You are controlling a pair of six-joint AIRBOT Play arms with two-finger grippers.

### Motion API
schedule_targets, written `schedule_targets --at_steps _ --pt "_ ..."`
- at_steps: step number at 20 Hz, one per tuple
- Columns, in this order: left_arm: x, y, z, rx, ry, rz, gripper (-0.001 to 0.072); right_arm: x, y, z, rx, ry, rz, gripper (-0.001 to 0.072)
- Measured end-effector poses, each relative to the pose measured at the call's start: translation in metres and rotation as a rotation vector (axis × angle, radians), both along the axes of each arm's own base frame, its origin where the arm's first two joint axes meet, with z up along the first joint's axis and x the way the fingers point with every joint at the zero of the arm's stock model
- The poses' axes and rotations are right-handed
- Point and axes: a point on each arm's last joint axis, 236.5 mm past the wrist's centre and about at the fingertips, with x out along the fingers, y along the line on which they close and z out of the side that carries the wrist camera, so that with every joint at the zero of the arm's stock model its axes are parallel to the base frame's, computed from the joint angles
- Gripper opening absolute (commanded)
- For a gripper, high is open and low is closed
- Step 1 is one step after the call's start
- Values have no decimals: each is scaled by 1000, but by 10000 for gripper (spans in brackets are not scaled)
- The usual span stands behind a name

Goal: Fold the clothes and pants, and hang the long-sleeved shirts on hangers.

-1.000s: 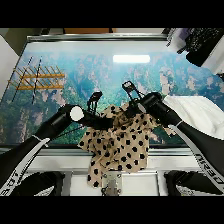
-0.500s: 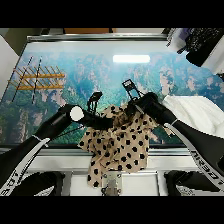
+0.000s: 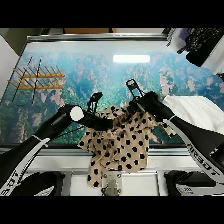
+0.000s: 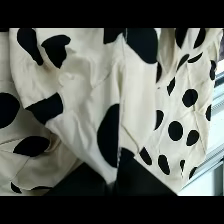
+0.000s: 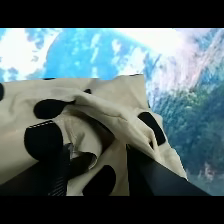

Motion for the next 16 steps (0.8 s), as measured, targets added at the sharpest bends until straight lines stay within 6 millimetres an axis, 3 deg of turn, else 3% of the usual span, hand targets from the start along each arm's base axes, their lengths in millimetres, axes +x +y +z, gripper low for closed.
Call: schedule_targets --at_steps 2,4,9,11,14,16 --pt "-1 0 0 1 2 -1 9 3 -2 0 14 -7 -23 353" --pt "-1 0 0 1 2 -2 9 7 -1 1 38 -19 -43 29" --pt "0 1 0 1 1 -3 9 10 2 5 74 -35 -69 9" --pt "2 3 5 -5 -8 5 9 10 1 20 82 -57 -68 9" --pt "8 13 36 -48 -72 33 9 -1 -8 74 74 -102 -39 9" --pt "3 22 67 -83 -123 36 9 -25 -20 113 77 -96 -47 8"
